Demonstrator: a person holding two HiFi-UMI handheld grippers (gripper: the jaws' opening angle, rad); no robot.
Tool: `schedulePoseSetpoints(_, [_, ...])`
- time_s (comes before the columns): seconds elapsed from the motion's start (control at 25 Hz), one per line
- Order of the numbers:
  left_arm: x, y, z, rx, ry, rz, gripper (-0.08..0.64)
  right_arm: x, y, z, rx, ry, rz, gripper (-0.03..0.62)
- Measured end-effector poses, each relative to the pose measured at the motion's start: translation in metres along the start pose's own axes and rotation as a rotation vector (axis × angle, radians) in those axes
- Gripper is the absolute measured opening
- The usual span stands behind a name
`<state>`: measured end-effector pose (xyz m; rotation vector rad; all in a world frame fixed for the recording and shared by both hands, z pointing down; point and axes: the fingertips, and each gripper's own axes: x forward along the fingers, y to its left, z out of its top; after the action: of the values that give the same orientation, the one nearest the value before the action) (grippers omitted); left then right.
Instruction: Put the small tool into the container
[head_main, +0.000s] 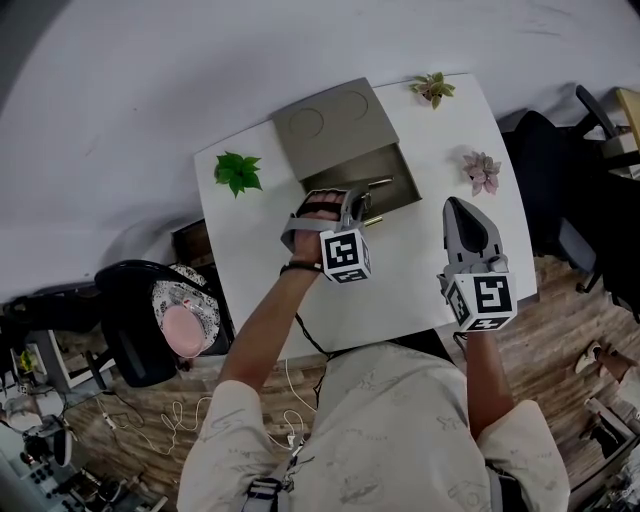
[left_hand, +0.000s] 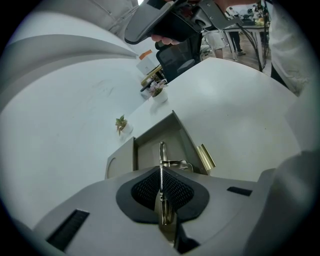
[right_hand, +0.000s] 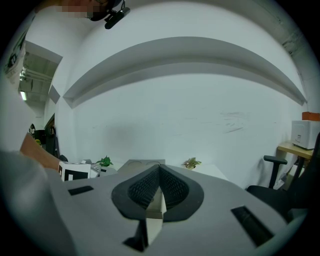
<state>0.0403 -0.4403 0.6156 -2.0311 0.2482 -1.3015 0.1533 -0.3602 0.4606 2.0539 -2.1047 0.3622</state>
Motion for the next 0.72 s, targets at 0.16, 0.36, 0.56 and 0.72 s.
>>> schedulePoseSetpoints(0.16, [0.004, -0.003, 0.003, 0.002, 0.007, -0.015, 0.012, -0.001, -0.001, -0.001, 0.006, -0.003, -0.001, 0.015])
schedulePoseSetpoints(0.36, [0.005, -0.017, 0.005, 0.038, 0.017, -0.066, 0.061, -0.003, -0.003, -0.005, 0.015, 0.001, -0.003, 0.015])
schedulePoseSetpoints(0.56, [0.006, -0.018, 0.005, 0.030, 0.024, -0.074, 0.064, -0.002, -0.005, -0.005, 0.021, -0.002, -0.001, 0.015])
schedulePoseSetpoints(0.72, [0.006, -0.019, 0.004, 0.030, 0.028, -0.083, 0.075, -0.001, -0.004, -0.006, 0.028, -0.001, 0.006, 0.015])
